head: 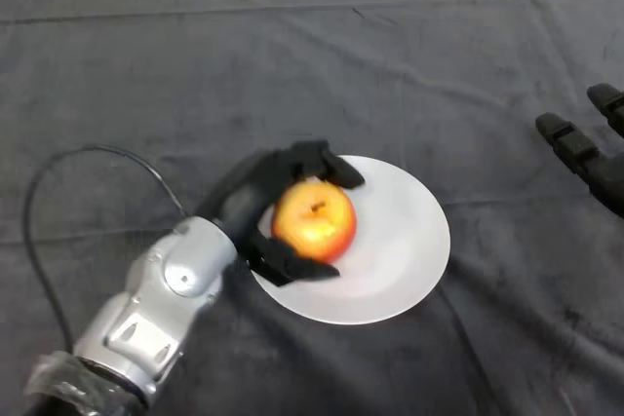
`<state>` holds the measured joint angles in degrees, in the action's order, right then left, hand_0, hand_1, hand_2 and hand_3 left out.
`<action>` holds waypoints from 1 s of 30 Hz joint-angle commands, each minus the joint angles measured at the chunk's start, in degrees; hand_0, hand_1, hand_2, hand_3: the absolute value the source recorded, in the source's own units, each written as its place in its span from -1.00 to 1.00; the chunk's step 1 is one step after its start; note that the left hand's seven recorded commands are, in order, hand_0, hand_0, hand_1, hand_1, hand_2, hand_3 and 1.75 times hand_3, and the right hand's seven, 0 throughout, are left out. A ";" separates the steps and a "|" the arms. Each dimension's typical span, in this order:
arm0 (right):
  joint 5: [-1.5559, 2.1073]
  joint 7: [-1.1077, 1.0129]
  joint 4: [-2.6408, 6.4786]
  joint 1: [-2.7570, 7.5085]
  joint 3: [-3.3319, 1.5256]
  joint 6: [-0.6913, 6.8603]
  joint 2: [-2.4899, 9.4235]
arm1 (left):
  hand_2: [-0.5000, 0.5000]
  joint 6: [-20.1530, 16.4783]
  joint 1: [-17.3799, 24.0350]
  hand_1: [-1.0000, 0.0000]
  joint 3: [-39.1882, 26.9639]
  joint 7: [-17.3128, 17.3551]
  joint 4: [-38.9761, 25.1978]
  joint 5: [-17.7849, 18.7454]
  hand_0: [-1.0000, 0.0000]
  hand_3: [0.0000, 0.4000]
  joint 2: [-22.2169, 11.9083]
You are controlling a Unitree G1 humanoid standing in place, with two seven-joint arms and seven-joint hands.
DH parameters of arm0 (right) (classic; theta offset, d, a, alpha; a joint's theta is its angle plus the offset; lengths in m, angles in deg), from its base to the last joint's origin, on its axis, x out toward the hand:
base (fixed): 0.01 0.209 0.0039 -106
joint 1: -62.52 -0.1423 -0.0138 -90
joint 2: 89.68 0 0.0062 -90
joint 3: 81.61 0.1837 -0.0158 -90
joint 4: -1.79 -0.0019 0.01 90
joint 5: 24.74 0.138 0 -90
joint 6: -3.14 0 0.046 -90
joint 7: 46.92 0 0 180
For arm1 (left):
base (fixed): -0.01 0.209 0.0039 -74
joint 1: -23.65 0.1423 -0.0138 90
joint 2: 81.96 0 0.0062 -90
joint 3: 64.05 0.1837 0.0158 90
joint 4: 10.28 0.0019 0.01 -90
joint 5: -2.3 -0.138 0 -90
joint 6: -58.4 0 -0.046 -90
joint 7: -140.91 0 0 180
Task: Move the apple to the plate
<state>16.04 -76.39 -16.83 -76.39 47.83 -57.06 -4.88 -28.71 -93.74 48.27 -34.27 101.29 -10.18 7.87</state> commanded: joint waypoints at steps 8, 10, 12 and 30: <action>-0.02 0.24 -2.59 -0.91 0.99 0.06 -1.07 | 0.00 3.49 -6.24 -1.00 4.98 -1.56 8.25 1.03 -1.00 1.00 1.52; -0.01 0.23 -2.55 -0.93 0.99 0.06 -1.09 | 0.00 3.90 -6.78 -1.00 5.72 -1.54 9.30 1.49 -1.00 1.00 1.59; -0.01 0.23 -2.52 -0.94 1.00 0.07 -1.10 | 0.00 4.27 -7.18 -1.00 6.37 -1.53 10.13 1.89 -1.00 1.00 1.61; 0.03 0.14 -2.27 -1.05 1.03 0.08 -1.20 | 0.00 4.94 -9.39 1.00 8.84 -1.10 12.60 4.86 1.00 -1.00 0.90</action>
<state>16.04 -76.39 -16.83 -76.39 47.83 -57.06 -4.90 -23.45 -100.32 56.02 -35.60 111.73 -6.68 9.86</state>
